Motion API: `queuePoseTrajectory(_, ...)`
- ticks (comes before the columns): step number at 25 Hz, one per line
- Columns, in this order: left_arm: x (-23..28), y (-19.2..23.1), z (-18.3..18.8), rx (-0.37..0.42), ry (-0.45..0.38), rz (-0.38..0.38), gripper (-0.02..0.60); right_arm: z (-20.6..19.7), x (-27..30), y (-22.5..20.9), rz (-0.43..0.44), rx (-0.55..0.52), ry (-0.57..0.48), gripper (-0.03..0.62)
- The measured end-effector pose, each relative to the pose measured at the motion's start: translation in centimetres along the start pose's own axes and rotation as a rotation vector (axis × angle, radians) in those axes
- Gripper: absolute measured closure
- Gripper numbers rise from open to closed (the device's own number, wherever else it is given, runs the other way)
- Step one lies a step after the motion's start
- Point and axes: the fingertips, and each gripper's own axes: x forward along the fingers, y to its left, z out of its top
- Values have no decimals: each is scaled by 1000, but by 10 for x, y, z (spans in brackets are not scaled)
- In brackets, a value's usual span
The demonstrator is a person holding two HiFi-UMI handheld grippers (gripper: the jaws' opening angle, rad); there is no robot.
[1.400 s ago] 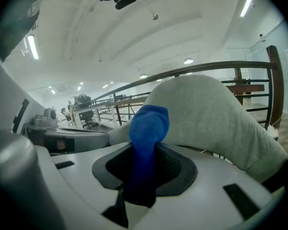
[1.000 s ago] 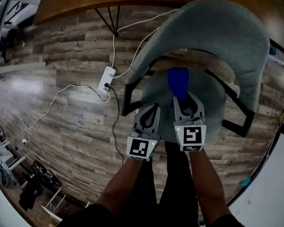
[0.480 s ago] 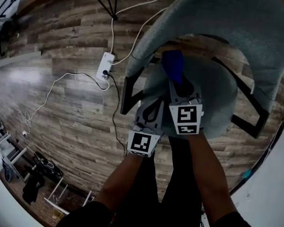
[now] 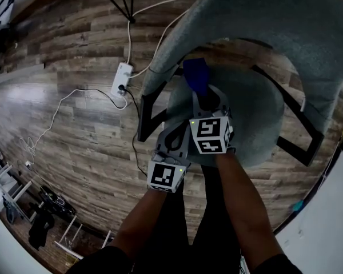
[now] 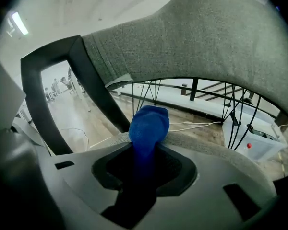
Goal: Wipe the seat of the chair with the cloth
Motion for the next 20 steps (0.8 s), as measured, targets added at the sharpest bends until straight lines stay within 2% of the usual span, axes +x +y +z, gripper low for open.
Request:
queuePoseTrajectory(5, 2, 1, 3, -28, 9, -7, 580, -2, 0, -8, -50, 53, 31, 473)
queuePoseTrajectory(11, 8, -3, 10, -16, 4, -15, 580, -9, -5, -30, -107, 126, 50, 473)
queuePoseTrajectory(20, 20, -12, 10, 3, 22, -36, 580, -16, -19, -68, -173, 177, 48, 473)
